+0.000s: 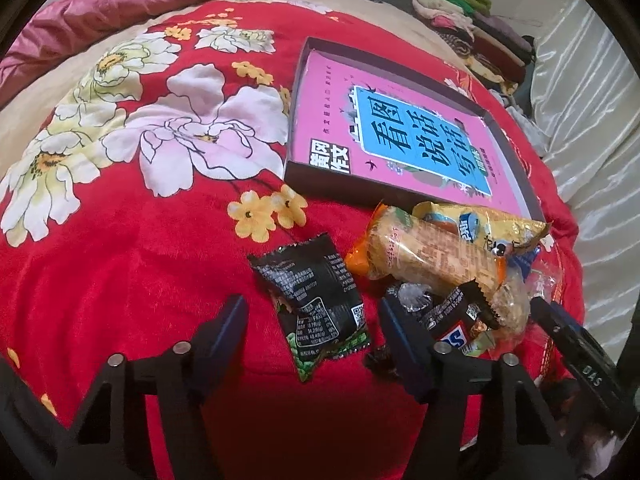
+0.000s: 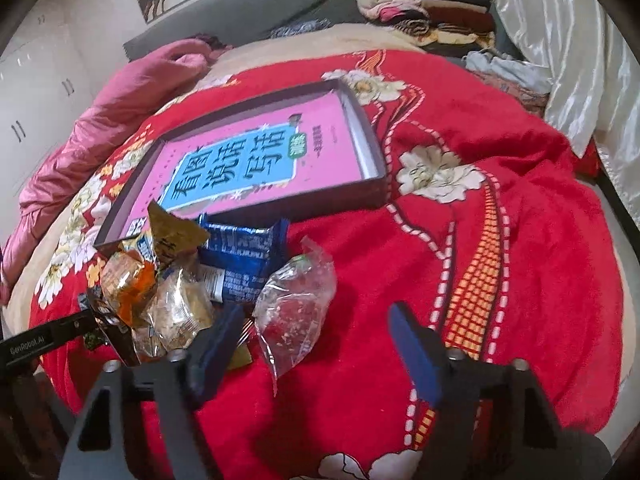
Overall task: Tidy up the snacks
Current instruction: 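Grasp the black snack packet with the left tool while the right tool grasps the clear red-candy bag, then carry the black packet into the tray with the left tool while the right carries the bag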
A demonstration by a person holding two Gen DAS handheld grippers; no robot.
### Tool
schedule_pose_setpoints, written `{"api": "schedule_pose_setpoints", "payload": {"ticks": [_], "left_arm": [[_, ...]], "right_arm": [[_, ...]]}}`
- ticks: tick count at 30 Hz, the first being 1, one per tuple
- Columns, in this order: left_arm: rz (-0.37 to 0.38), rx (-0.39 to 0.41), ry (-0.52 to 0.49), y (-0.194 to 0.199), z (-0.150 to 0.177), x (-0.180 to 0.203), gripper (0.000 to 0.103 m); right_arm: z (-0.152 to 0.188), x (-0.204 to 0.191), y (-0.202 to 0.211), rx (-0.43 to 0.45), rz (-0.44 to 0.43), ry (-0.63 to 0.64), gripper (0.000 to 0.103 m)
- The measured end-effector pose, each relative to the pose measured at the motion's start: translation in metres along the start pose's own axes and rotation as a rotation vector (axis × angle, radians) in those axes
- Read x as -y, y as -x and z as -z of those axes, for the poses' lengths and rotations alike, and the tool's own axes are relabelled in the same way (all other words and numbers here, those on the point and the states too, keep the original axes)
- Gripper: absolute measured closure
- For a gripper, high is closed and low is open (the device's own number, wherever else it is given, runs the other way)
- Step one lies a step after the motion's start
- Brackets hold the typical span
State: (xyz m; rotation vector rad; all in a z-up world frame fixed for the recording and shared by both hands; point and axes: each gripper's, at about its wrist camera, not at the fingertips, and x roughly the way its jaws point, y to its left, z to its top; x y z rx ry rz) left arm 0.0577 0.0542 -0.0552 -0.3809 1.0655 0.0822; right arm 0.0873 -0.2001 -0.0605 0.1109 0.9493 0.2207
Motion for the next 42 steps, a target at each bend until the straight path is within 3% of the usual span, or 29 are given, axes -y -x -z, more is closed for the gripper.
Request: {"api": "schedule_pose_setpoints", "payload": {"ticks": [8,18,27,42], "left_arm": [[0.002,0.001,-0.001,-0.003,-0.002,0.0,0.039],[-0.001,-0.007,-0.015,-0.009,-0.002,-0.002,0.054],[0.01,-0.007,-0.026,-0.004,-0.002,-0.003,0.055],[0.054,0.052,-0.02,0.027,-0.01,-0.006,0.056]], "right_arm": [[-0.003,-0.011,-0.008,-0.012,-0.037,0.058,0.059],[-0.009,0.0,-0.003,0.027,-0.071,0.018,0.063],[-0.011,0.011,0.007,0.067,-0.081,-0.021,0.064],[-0.017,0.002,0.031,0.192,-0.07,0.055,0.064]]}}
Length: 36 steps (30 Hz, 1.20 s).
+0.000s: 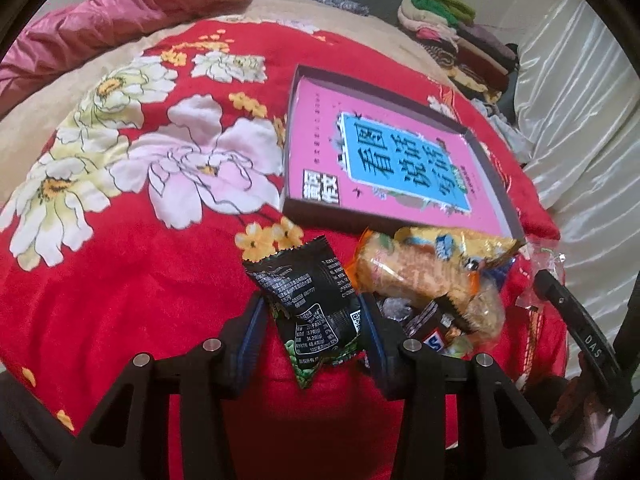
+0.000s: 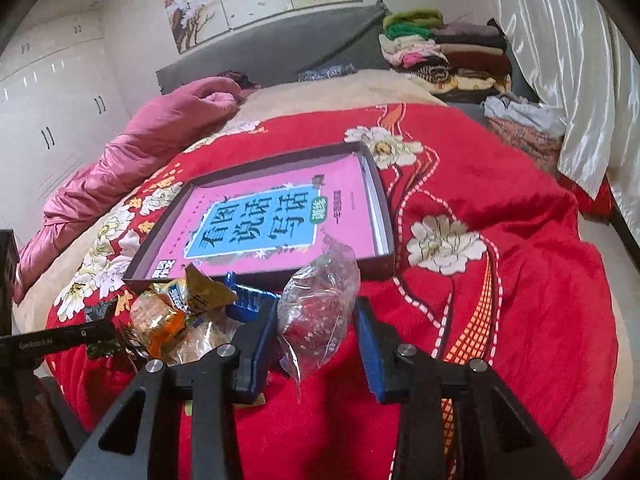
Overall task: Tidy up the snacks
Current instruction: 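Carry the black packet into the tray with the left tool while the right carries the bag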
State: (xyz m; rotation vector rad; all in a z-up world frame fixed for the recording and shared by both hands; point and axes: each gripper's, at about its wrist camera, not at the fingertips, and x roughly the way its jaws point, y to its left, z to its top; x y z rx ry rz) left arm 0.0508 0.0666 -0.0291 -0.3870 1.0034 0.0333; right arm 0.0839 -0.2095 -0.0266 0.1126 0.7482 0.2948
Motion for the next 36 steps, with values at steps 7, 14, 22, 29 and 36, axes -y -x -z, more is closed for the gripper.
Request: {"api": "schedule_pose_setpoints", "payload": {"ticks": [7,14,22,29,36], "left_arm": [[-0.002,0.046,-0.006,0.011,-0.012,0.003,0.056],[-0.008,0.069,-0.018,0.013,-0.022,0.01,0.056],[-0.003,0.096,-0.038,0.012,-0.033,0.019,0.056],[-0.003,0.111,-0.051,0.008,-0.042,0.025,0.056],[-0.012,0.119,-0.038,-0.001,-0.049,0.027,0.056]], "right_arm": [[-0.006,0.001,0.004,0.046,-0.019,0.006,0.064],[-0.012,0.0,0.005,0.086,-0.041,0.028,0.064],[-0.024,0.004,-0.003,0.13,-0.05,0.055,0.064],[-0.03,0.008,-0.008,0.142,-0.063,0.052,0.064],[-0.035,0.01,-0.019,0.136,-0.06,0.063,0.064]]}}
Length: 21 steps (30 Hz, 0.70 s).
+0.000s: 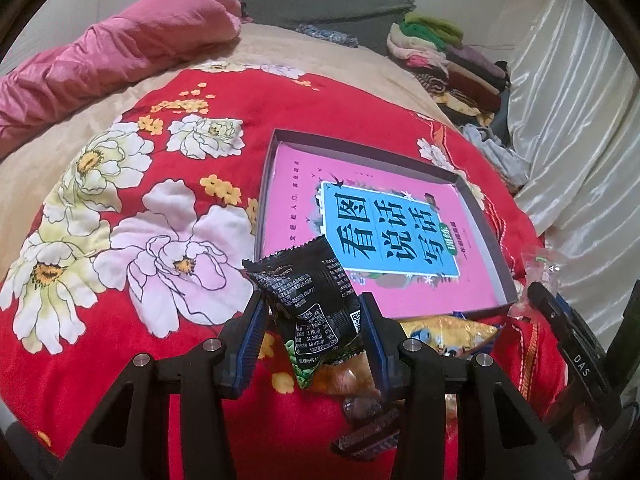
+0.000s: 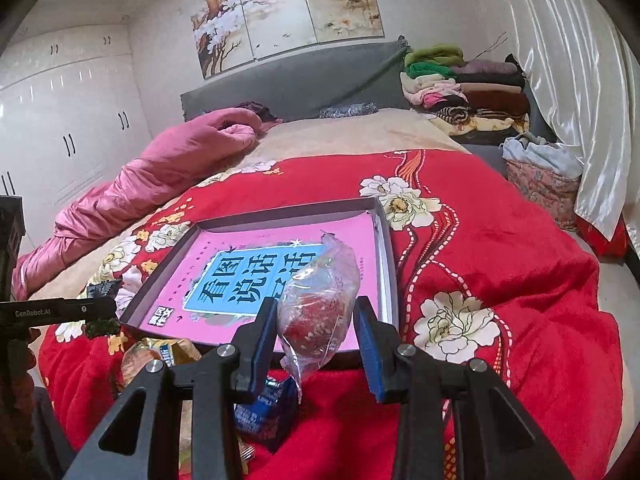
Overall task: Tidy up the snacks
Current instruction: 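Carry the black packet into the tray with the left tool while the right carries the bag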
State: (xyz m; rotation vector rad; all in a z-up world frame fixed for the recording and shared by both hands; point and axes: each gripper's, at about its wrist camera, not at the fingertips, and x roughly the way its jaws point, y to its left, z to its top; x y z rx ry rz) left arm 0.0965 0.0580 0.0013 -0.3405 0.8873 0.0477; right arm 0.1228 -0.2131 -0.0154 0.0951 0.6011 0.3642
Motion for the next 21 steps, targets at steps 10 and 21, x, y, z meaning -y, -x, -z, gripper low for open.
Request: {"api": "schedule_pose_setpoints", "payload": {"ticks": [10,21], "left_arm": [[-0.013,-0.003,0.006,-0.017,-0.009,0.002,0.056],[-0.027,-0.007,0.006,-0.034,-0.019,0.005,0.056]], "right_arm": [[-0.006,0.004,-0.015,-0.009,0.015,0.014,0.064],[-0.012,0.013,-0.034,-0.035,0.032,0.006,0.064]]}}
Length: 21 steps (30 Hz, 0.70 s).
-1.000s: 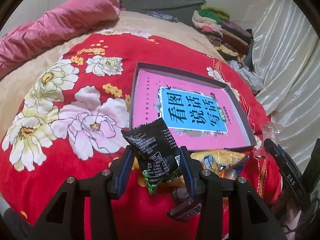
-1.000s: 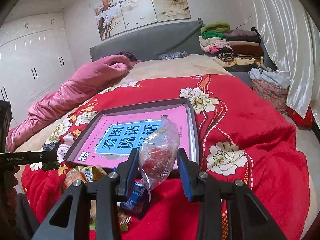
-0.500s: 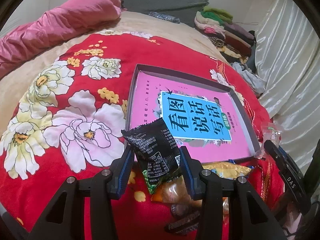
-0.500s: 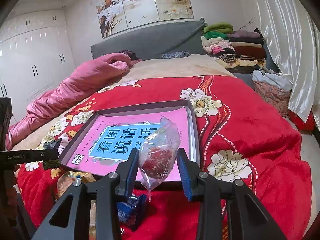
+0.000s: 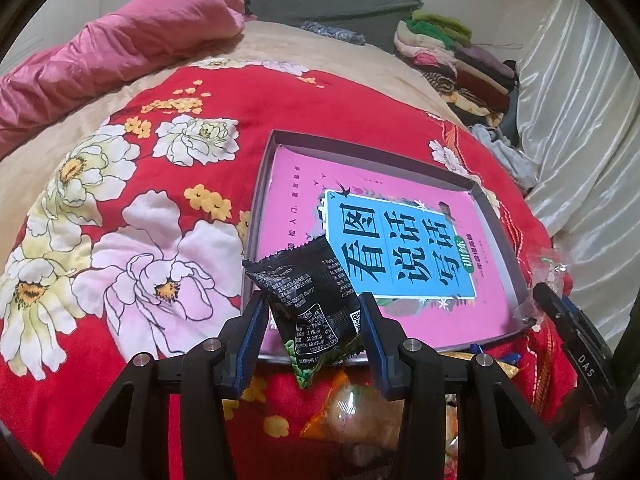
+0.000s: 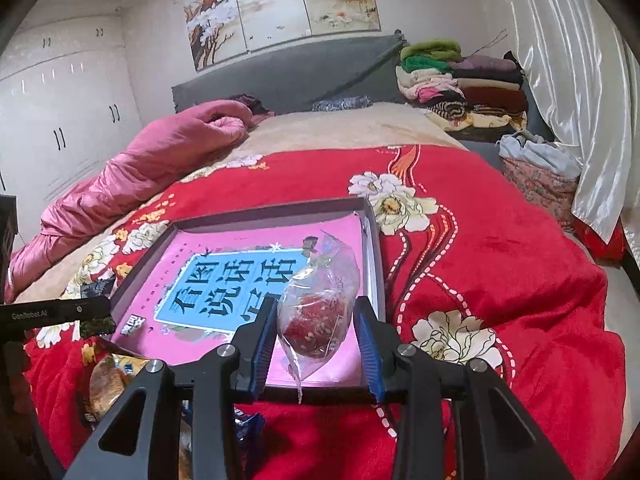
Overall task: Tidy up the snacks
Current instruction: 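Carry the black packet into the tray with the left tool while the right carries the bag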
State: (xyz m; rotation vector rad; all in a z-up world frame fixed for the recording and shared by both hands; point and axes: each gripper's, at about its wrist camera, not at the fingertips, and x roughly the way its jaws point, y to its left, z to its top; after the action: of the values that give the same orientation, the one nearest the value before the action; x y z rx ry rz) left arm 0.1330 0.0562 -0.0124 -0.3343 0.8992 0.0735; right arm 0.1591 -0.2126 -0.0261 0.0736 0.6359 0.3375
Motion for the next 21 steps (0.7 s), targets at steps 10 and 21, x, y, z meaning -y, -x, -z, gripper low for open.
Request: {"api": "schedule_pose_setpoints", "payload": {"ticks": [10,21], "left_arm": [[-0.005,-0.022,-0.015,-0.014,-0.002,0.004,0.056],[-0.022,-0.035,-0.026,-0.025,-0.003,0.005,0.056]], "right_arm": [[0.004,0.002,-0.015,-0.057,-0.063,-0.021,0.064],[0.007,0.004,-0.025,-0.096,-0.054,-0.028,0.064]]}}
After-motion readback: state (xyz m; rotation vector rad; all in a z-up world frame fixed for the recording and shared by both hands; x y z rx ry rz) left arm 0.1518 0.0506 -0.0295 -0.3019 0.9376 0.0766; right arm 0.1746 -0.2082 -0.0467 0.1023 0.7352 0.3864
